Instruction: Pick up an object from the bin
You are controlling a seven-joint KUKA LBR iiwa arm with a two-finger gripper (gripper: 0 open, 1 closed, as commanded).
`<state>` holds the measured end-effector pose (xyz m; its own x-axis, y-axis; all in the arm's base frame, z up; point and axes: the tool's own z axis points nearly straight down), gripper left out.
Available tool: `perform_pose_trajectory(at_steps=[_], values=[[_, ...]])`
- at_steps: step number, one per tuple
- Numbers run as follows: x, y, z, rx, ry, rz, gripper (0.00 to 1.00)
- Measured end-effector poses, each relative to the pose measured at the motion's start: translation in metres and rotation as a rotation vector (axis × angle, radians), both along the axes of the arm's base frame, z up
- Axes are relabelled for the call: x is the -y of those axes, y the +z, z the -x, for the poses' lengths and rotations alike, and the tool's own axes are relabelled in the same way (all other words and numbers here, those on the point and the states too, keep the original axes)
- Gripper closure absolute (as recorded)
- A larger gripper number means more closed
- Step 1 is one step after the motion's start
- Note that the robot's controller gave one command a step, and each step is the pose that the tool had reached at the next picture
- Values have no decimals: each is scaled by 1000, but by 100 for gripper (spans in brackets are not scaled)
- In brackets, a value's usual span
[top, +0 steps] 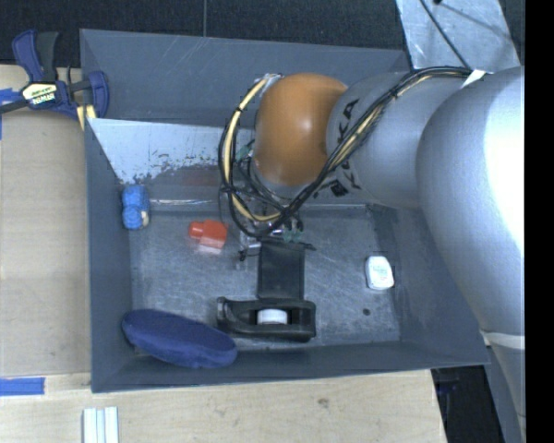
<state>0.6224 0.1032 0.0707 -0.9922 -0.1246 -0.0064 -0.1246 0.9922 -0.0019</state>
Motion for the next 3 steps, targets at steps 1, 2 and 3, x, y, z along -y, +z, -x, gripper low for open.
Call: perform_pose_trajectory(at_steps=[1,2,3], values=[[-60,4,-5,-1,127,-4,0],[-15,0,4,-5,-10,-1,0],[-16,1,3,-3,-9,-2,100]])
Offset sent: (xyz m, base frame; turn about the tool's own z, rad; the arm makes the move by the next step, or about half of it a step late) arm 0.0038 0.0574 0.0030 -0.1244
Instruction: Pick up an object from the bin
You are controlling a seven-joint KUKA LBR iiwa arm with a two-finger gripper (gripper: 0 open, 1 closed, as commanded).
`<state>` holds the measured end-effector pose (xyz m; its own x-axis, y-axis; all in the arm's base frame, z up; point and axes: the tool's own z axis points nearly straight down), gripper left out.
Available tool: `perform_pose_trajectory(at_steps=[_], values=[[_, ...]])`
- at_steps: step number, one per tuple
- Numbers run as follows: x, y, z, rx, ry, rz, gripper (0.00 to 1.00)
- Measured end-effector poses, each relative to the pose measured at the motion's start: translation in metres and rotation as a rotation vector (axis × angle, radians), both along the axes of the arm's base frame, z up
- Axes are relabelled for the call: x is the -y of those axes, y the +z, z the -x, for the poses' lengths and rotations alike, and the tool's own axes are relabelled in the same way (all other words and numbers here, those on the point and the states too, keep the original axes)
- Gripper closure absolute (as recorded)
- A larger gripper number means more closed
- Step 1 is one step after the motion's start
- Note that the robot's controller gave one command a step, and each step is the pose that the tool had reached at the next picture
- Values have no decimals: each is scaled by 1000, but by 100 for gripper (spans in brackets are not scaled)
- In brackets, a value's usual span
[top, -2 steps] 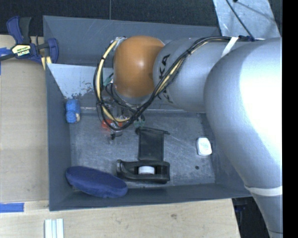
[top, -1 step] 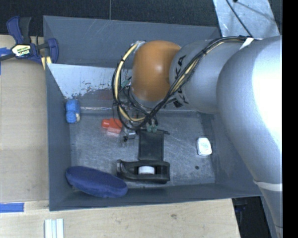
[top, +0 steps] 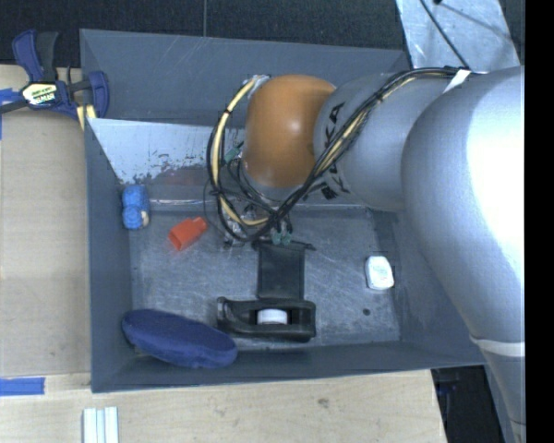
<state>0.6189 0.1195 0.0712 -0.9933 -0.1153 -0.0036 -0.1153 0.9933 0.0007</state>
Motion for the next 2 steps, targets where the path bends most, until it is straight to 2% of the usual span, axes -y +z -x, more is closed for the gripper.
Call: perform_pose_trajectory(at_steps=[1,2], values=[[0,-1,1,-2,0,0,0],[-62,0,2,2,235,-1,0]])
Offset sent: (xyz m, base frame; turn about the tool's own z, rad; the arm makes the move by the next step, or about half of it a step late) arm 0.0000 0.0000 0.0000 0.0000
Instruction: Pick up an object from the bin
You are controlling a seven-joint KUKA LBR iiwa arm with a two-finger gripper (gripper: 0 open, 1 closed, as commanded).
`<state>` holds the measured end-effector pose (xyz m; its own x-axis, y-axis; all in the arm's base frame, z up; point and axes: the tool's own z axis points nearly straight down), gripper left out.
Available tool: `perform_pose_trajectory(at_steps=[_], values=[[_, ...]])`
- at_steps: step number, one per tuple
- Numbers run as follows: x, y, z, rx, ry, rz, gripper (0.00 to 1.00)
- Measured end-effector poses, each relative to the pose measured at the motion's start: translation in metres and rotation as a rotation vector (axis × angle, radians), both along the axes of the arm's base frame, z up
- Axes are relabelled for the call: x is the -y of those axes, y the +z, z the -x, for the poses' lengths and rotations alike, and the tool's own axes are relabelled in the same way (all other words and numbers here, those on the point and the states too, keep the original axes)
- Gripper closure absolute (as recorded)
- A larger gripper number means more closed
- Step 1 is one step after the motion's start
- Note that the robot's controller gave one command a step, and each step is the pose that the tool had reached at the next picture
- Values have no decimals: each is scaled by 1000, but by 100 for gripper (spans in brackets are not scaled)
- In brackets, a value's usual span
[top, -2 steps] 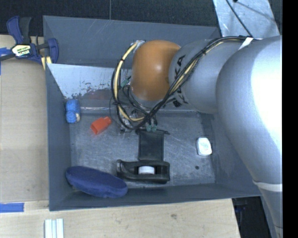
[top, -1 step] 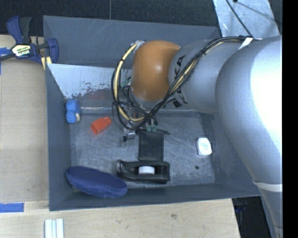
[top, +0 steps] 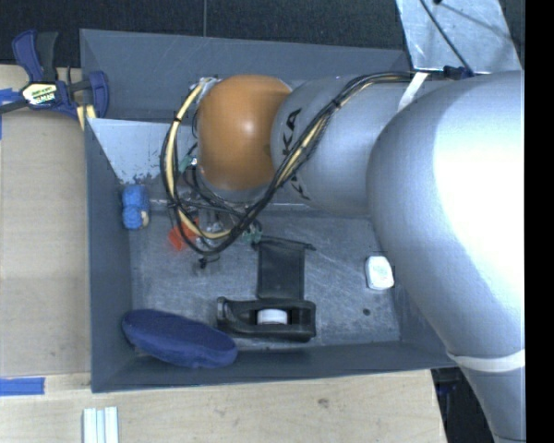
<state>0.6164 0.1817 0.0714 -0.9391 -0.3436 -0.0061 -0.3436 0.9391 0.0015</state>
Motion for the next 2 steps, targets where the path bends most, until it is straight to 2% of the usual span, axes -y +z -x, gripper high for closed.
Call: perform_pose_trajectory(at_steps=[1,2], values=[[2,2,-1,3,-5,0,100],[-5,201,-2,8,68,0,100]])
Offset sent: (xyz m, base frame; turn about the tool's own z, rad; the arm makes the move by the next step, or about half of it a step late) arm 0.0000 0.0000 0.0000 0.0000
